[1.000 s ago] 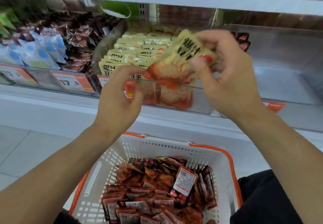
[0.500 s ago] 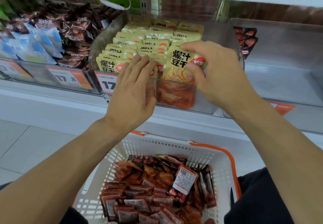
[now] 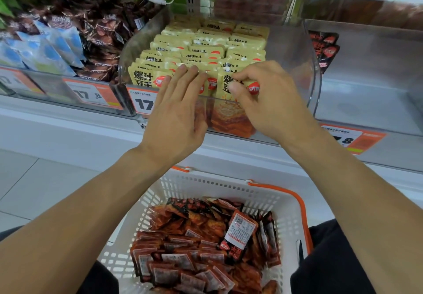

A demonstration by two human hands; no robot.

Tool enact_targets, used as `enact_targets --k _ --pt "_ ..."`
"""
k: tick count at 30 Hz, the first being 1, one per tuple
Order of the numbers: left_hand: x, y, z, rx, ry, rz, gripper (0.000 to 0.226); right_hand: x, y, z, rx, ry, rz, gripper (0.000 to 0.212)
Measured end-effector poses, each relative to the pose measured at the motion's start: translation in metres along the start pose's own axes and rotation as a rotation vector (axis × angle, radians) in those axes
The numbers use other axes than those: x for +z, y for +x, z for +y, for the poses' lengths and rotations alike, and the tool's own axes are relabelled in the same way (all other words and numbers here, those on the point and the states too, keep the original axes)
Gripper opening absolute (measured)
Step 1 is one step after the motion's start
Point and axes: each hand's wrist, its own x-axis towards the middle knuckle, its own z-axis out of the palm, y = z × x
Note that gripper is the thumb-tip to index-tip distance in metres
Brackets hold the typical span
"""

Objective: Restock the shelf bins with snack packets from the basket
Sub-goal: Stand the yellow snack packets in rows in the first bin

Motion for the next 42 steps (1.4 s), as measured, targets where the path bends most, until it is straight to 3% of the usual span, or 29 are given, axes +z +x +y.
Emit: enact_targets --k 6,14,20,22,25,27,29,30,32,35,38,40,42 --pt "0.001 0.001 0.001 -0.005 0.001 0.005 0.07 0.006 0.002 -0.002 0.077 0.124 0.133 0.008" --pt "0.004 -0.001 0.004 -0.015 0.012 -0.006 0.075 0.014 0.005 0.001 0.116 0.063 0.053 0.02" --pt "0.007 -0.002 0.004 -0.014 0.008 -0.029 0.077 0.012 0.008 0.003 0.126 0.052 -0.003 0.007" --pt "0.006 -0.002 0.004 -0.025 -0.033 0.003 0.075 0.012 -0.003 0.001 0.059 0.01 0.082 0.017" --pt "0.002 -0.013 0.008 0.047 -0.07 0.219 0.056 0.022 -0.04 -0.009 -0.282 0.011 0.343 0.016" --pt "0.007 -0.034 0.008 0.018 -0.11 0.296 0.036 0.046 -0.076 0.0 -0.34 0.091 0.175 0.005" --pt "0.015 -0.055 0.01 -0.156 -0.225 0.134 0.021 0.075 -0.113 0.023 -0.039 0.095 -0.235 0.009" --pt "0.023 -0.066 0.009 -0.259 -0.262 -0.036 0.016 0.092 -0.131 0.04 0.118 0.038 -0.425 0.015" --pt "0.047 -0.094 0.001 -0.413 -0.216 -0.396 0.013 0.119 -0.16 0.073 0.249 -0.101 -0.651 0.034" --pt "0.075 -0.151 -0.01 -0.57 -0.21 -0.703 0.011 0.143 -0.175 0.097 0.339 -0.104 -0.767 0.055" --pt "0.086 -0.198 -0.019 -0.645 -0.285 -0.989 0.01 0.168 -0.171 0.103 0.257 -0.18 -0.869 0.047" --pt "0.088 -0.209 -0.02 -0.782 -0.385 -1.034 0.011 0.183 -0.167 0.1 0.199 -0.213 -0.876 0.027" --pt "0.092 -0.211 -0.018 -1.083 -0.59 -0.907 0.02 0.194 -0.166 0.095 0.167 -0.207 -0.861 0.036"
